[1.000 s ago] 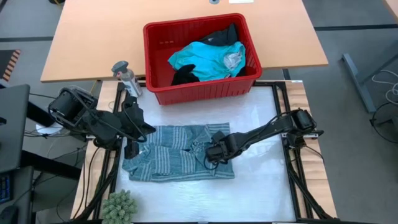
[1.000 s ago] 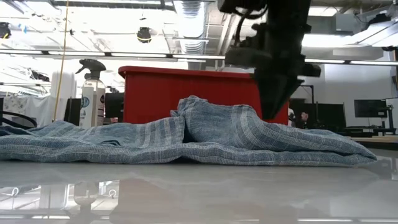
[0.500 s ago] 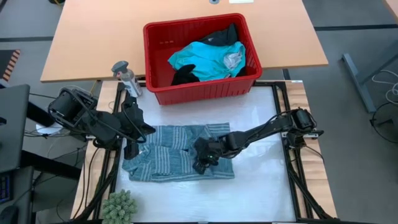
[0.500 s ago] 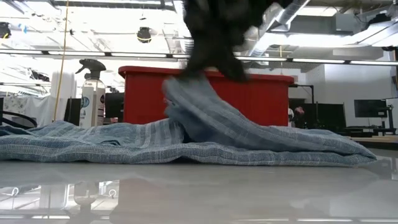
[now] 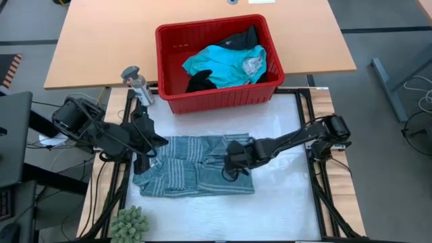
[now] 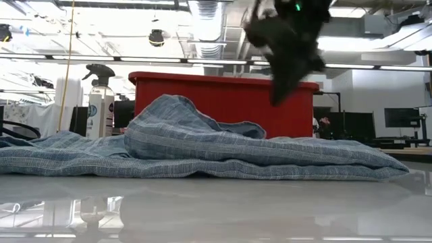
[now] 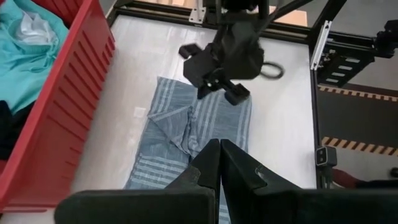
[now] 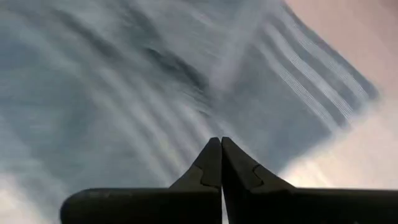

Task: Fold Laundry from Bin
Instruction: Fold the patterned blue shirt

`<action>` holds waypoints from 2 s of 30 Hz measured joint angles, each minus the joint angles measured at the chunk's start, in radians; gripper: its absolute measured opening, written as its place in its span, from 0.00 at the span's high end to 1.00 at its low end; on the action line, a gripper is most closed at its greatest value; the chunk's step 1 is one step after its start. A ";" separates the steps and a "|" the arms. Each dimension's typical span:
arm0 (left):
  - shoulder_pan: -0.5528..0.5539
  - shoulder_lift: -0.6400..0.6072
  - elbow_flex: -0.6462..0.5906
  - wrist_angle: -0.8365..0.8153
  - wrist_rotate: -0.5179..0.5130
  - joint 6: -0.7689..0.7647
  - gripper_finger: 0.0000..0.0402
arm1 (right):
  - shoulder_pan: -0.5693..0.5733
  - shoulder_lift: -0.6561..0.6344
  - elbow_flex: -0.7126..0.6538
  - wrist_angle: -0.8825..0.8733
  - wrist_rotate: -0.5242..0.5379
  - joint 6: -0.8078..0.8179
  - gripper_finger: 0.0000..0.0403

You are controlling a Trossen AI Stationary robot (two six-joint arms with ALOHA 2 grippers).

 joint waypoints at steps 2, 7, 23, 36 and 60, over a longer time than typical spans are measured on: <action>-0.004 0.000 0.000 0.000 -0.012 0.000 1.00 | -0.022 0.019 -0.005 -0.069 0.003 0.036 0.95; -0.006 0.000 0.000 0.000 -0.031 -0.003 1.00 | -0.075 0.084 -0.015 -0.026 -0.010 -0.027 0.96; -0.006 0.000 0.000 -0.006 -0.051 0.010 1.00 | -0.186 0.147 0.086 0.355 -0.130 -0.293 0.96; -0.047 0.000 0.000 -0.006 -0.059 -0.020 1.00 | -0.170 0.113 0.086 0.486 -0.174 -0.309 0.96; -0.116 0.006 -0.083 -0.005 -0.205 -0.197 1.00 | 0.032 0.378 0.085 0.724 -0.295 -0.204 0.96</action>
